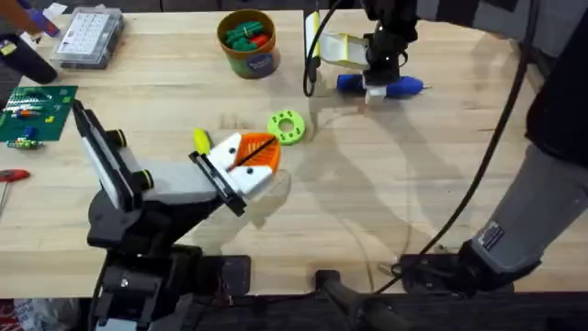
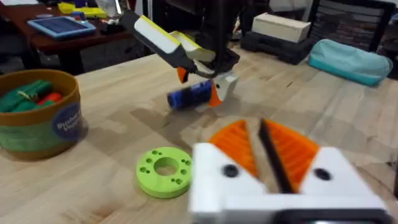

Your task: Pick up the gripper from the table and insert it into the empty holder that is missing its gripper. Then pick up a screw, insert it into the mounting hole, and use the screwdriver to tighten it. Finally, clean up the table by picking up the vegetable and placing it into the bucket.

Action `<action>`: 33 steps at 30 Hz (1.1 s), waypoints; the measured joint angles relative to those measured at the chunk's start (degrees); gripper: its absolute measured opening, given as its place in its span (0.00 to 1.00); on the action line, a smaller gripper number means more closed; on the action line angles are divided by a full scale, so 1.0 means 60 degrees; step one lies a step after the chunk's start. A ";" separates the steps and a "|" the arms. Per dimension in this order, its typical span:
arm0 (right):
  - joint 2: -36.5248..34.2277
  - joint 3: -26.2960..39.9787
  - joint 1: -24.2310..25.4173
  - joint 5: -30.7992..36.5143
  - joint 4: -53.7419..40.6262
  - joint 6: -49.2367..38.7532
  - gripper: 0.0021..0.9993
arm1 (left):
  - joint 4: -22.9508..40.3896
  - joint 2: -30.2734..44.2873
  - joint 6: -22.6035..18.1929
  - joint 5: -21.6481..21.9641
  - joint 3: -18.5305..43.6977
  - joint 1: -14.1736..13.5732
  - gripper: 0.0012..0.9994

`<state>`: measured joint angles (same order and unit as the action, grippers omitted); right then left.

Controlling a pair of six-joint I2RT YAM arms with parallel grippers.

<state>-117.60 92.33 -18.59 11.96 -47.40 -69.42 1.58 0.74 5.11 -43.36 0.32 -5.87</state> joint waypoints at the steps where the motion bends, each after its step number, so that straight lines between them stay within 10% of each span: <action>1: 0.0000 0.0001 0.0013 0.0032 0.0003 -0.0004 0.85 | 0.0030 -0.0001 0.0014 0.0025 0.0000 0.0000 0.25; 5: 0.0000 0.0001 -0.0033 0.0077 0.0010 0.0170 0.99 | 0.0040 0.0002 0.0021 0.0156 0.0000 0.0000 0.88; 7: 0.0008 0.0001 -0.0091 0.0081 0.0008 0.0504 1.00 | 0.0044 -0.0001 0.0062 0.0164 0.0000 0.0000 0.98; 14: 0.0923 0.0001 -0.0331 0.0081 -0.0228 0.2520 1.00 | 0.0150 0.0000 0.0418 0.0183 0.0019 0.0101 0.99; 18: 0.1962 0.0014 -0.0472 0.0078 -0.0358 0.3886 1.00 | 0.2315 0.0113 0.0501 0.0606 0.0929 0.0360 0.99; 33: 0.4053 0.0070 -0.1423 0.0074 -0.3051 0.8785 1.00 | 0.9966 0.6559 -0.0915 0.3495 0.9430 0.0594 0.99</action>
<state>-93.28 92.75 -27.12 12.40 -65.70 -16.72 61.37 40.09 -0.39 -22.39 56.89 -2.31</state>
